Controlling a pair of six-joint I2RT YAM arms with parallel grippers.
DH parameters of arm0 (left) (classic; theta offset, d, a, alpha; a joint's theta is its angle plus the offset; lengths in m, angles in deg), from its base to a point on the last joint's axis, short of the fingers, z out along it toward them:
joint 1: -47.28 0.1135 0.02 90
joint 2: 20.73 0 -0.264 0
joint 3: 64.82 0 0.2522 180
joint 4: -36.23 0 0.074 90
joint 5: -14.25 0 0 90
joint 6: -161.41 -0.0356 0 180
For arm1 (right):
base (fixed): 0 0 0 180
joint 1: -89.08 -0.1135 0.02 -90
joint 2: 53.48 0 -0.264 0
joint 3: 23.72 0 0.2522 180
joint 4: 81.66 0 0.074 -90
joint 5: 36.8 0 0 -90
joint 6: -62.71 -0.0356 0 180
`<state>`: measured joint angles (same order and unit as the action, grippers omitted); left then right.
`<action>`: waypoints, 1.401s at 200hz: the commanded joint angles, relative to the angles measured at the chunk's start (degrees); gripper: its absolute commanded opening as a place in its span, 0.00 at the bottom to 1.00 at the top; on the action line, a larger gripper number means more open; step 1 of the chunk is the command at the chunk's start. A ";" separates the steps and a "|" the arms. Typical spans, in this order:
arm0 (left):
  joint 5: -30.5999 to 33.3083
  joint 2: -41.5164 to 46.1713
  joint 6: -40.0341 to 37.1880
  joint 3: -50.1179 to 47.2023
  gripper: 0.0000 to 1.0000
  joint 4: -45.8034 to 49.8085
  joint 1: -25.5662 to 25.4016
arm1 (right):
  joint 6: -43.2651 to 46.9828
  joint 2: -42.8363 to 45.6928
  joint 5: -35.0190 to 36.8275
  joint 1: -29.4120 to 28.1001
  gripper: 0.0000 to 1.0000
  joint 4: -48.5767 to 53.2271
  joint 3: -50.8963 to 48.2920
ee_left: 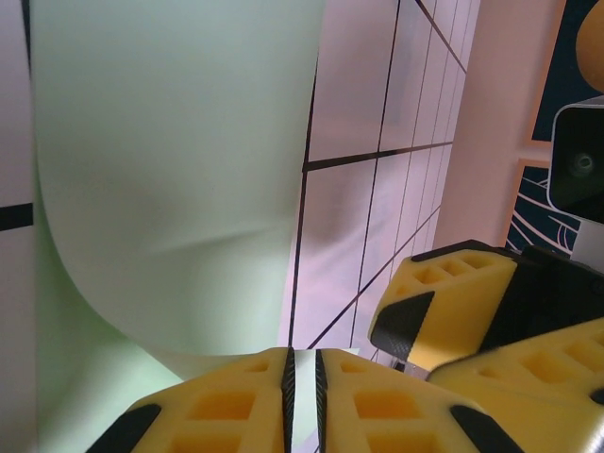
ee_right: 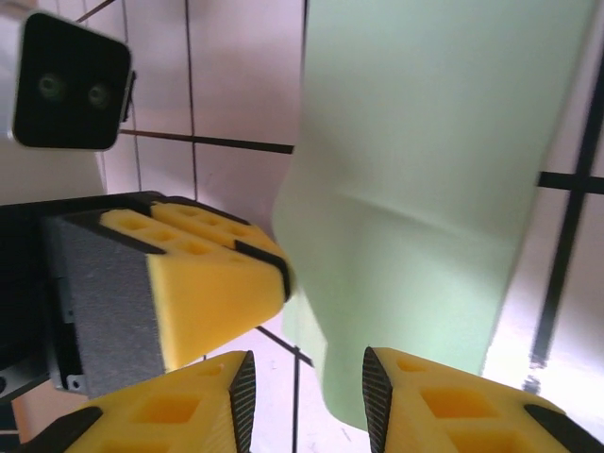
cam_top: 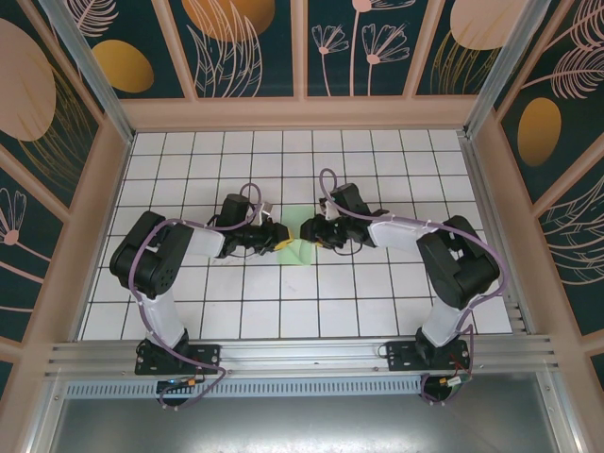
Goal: Fold a paper plane with a square sheet of paper (pick it up from the middle)
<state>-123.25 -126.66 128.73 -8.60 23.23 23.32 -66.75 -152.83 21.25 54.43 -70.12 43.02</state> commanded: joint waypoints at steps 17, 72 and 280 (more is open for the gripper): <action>0.00 -0.76 -0.20 0.69 0.17 0.04 -0.20 | -0.87 -2.46 -2.70 -0.63 0.38 -3.56 0.84; -0.05 -0.58 -0.10 0.79 0.16 -0.06 -0.20 | -0.61 -4.05 -3.21 -0.67 0.34 -4.09 1.67; 0.23 0.14 -2.56 4.55 0.17 4.41 -1.45 | 6.75 -7.04 -0.06 4.92 0.02 -0.55 1.93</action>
<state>-123.28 -126.66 128.53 -6.48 24.21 22.97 -62.51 -158.38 20.22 58.03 -72.57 43.67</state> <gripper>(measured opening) 0.168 0.066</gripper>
